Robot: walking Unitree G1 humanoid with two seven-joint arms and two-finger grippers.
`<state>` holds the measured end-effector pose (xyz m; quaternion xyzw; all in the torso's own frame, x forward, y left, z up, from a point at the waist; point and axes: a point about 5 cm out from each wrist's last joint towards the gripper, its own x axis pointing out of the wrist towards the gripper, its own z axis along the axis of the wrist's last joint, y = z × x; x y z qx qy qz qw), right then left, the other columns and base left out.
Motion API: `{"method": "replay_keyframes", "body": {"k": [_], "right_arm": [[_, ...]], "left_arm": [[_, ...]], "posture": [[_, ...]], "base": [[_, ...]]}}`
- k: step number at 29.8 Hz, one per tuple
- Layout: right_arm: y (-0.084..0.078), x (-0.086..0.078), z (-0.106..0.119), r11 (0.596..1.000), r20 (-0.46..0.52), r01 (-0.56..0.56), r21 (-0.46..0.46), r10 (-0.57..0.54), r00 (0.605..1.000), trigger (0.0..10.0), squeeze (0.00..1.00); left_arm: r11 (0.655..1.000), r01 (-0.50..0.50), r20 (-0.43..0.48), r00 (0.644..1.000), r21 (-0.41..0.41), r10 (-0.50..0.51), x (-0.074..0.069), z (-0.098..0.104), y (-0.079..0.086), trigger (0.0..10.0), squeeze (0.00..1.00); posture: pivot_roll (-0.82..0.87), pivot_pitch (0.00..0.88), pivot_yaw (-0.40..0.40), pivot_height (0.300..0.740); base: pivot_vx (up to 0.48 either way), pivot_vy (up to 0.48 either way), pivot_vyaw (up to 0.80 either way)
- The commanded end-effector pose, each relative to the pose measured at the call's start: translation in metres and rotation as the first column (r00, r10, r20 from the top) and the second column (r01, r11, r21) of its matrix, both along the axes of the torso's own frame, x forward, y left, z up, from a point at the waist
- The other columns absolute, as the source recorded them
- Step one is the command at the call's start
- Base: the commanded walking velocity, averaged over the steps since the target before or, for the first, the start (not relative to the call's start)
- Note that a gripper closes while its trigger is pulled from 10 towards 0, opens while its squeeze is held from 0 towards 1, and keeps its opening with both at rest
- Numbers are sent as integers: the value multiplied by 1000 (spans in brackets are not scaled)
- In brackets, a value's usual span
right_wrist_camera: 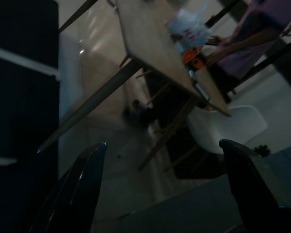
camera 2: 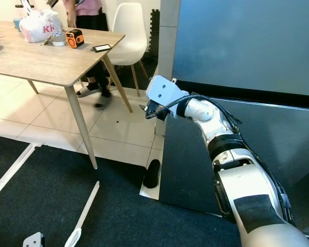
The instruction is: Restocking fridge
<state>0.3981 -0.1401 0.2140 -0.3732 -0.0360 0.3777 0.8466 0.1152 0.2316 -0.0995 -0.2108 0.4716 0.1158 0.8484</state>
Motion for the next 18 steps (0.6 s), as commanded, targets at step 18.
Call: {"method": "replay_keyframes", "body": {"k": [18], "right_arm": [[-65, 6, 6, 889, -25, 223, -399, -254, 967, 10000, 0]], "left_arm": [[1000, -5, -9, 1000, -4, 5, -5, -2, -2, 10000, 0]], "posture": [[-18, 33, 3, 740]], "base": [[0, 0, 0]]}}
